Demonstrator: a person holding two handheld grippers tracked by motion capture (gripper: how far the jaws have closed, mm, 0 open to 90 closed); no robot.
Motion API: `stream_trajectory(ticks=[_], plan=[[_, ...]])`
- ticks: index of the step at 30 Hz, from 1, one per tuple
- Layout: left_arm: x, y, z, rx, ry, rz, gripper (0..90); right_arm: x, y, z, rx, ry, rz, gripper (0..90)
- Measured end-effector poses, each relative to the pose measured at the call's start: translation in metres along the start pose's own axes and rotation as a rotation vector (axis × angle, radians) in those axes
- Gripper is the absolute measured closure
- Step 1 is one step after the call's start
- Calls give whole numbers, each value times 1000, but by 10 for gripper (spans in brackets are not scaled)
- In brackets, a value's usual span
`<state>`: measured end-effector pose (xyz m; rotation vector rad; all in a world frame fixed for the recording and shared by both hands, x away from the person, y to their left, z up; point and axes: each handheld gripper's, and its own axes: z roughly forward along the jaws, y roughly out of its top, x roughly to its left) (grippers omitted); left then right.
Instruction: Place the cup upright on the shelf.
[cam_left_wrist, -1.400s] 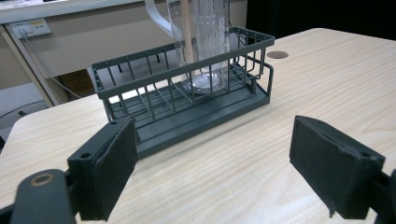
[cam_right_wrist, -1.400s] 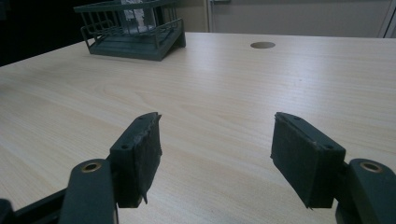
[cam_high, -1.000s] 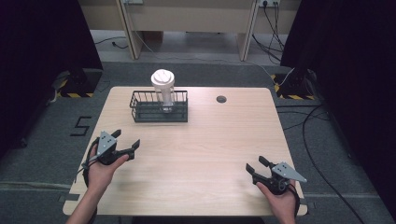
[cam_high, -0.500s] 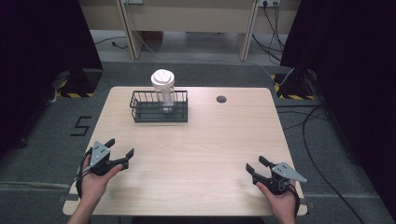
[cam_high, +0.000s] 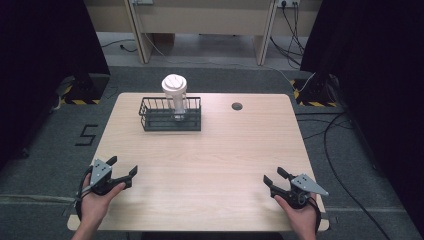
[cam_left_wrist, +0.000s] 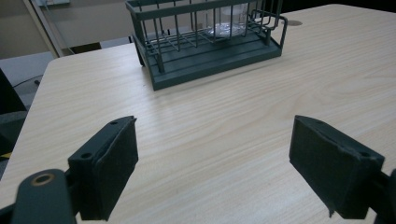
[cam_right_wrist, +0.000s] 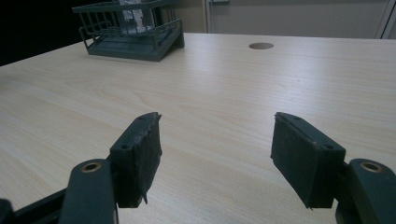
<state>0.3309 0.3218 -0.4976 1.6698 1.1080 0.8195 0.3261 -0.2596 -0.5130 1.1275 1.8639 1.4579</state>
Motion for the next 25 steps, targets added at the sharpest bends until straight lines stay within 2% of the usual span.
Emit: stream_trajectory(ticks=[5,11,20,25], plan=[[5,-9,-2,13,17,-15,149,0,0,0,0,-4,-10,338],[9,-15,-4,16,40,-23,149,0,0,0,5,0,2,338],[7,-19,-7,2,44,-26,151,0,0,0,5,-2,-11,338],[7,-17,-12,-26,56,-30,151,1,0,1,11,2,-13,338]])
